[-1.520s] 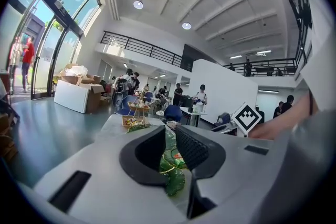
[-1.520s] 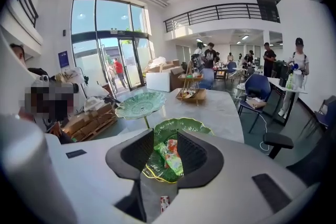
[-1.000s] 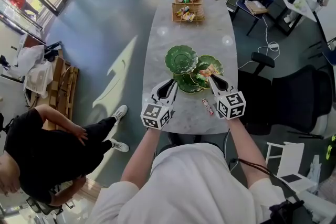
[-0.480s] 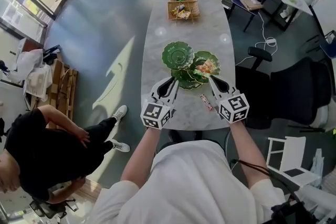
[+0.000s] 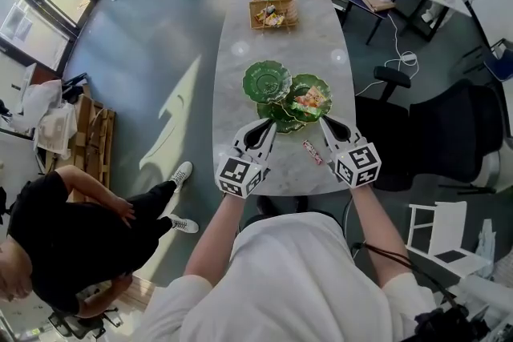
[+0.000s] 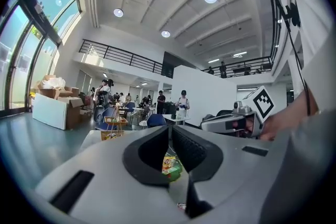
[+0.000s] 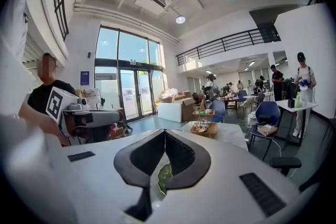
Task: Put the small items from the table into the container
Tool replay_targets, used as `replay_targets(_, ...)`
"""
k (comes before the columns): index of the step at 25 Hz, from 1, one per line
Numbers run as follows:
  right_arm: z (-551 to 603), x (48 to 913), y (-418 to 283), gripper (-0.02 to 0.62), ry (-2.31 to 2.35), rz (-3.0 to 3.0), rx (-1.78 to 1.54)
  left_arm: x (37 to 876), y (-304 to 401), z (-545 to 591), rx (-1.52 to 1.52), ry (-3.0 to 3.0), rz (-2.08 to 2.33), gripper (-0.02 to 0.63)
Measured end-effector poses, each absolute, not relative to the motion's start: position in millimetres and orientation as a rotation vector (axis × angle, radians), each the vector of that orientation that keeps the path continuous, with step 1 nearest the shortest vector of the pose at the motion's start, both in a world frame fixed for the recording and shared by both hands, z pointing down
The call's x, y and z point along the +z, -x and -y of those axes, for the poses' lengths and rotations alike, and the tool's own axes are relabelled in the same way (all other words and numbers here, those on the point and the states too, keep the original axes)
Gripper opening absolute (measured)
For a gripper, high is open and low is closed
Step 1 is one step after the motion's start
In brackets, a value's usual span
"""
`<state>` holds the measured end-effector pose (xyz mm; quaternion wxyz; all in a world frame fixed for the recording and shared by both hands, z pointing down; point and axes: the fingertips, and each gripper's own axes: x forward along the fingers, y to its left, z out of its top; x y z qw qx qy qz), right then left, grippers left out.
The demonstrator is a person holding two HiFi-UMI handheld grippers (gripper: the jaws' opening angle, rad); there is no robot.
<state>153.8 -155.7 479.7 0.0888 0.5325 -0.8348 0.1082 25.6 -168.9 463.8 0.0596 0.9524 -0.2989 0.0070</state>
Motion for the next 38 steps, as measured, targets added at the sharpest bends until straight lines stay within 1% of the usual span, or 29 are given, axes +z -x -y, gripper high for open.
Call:
replay_targets(12,131.0,497.4,-152.3,0.014,-1.597,2.399,0.357,475.9,-19.3,162.4,0.002,-2.864,0.839,0.02)
replay_targets(19,107.0,555.4,-166.9,0.014,-1.535,2.291,0.481,506.7,-20.8,162.5,0.042,-2.798,0.88,0.02)
replay_targets(24,111.7,622.5,-187.3,0.017,-1.36,2.234,0.583,537.8,-32.4,162.7,0.095,-2.718,0.975,0.021)
replay_targets(25,111.9,640.5,-188.6,0.04,-1.302,2.22,0.611,544.2,-34.6,161.8,0.096,-2.699,0.995,0.021)
replay_targets(26,111.7,659.1,-189.1,0.086,-1.238,2.204,0.636,550.7,-36.8,161.1,0.095,-2.677,1.012,0.022)
replay_targets(27,111.4,677.8,-189.3,0.112,-1.175,2.185,0.652,557.2,-38.7,160.8,0.092,-2.654,1.031,0.023)
replay_targets(30,110.6,735.2,-190.8,0.12,-1.009,2.116,0.662,579.4,-42.6,159.5,0.102,-2.593,1.093,0.026)
replay_targets(31,109.7,754.7,-190.9,0.129,-0.96,2.093,0.671,587.4,-43.8,157.8,0.112,-2.574,1.108,0.041)
replay_targets(32,108.1,773.0,-190.5,0.142,-0.916,2.071,0.686,594.5,-44.6,155.2,0.123,-2.555,1.12,0.078)
replay_targets(33,106.2,789.2,-189.8,0.151,-0.88,2.051,0.7,600.5,-44.8,152.2,0.135,-2.537,1.134,0.078)
replay_targets(38,105.7,841.1,-189.1,0.156,-0.814,1.958,0.756,618.6,-34.5,147.5,0.155,-2.449,1.239,0.078)
